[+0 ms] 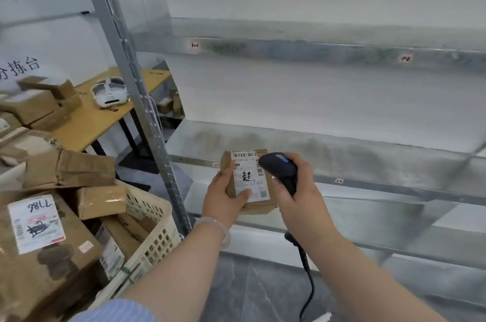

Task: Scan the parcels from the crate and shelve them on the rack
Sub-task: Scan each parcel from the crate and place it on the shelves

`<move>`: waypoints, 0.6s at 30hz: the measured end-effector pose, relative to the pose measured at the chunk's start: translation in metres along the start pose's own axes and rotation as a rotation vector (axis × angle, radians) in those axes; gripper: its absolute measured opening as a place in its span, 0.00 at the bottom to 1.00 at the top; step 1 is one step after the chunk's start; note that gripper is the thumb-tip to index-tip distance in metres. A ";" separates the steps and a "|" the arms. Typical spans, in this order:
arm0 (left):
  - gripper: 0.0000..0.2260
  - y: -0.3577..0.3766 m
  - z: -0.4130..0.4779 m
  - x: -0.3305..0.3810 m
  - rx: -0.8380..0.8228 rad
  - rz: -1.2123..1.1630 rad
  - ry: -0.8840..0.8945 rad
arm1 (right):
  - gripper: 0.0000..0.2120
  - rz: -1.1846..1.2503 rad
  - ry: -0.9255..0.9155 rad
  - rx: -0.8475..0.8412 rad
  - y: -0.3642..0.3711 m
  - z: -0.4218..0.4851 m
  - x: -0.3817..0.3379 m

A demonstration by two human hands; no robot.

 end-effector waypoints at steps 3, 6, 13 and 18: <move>0.35 -0.011 0.009 0.027 0.006 0.013 0.051 | 0.20 0.014 -0.040 0.019 -0.006 -0.011 -0.027; 0.35 -0.022 0.015 0.048 0.006 0.004 0.097 | 0.19 0.014 -0.070 0.036 -0.010 -0.022 -0.047; 0.35 -0.044 0.024 0.087 0.040 -0.034 0.233 | 0.18 0.015 -0.144 0.045 -0.012 -0.042 -0.082; 0.35 -0.050 0.030 0.099 0.033 0.002 0.267 | 0.17 0.031 -0.172 0.054 -0.015 -0.048 -0.101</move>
Point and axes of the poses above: each hand's wrist, its own z-axis towards the middle knuckle, its own y-axis out of the palm, x = y × z, the point moved 10 cm from there along z, towards the middle knuckle, and after that the axes turned 13 degrees about y, right-handed, at the moved point
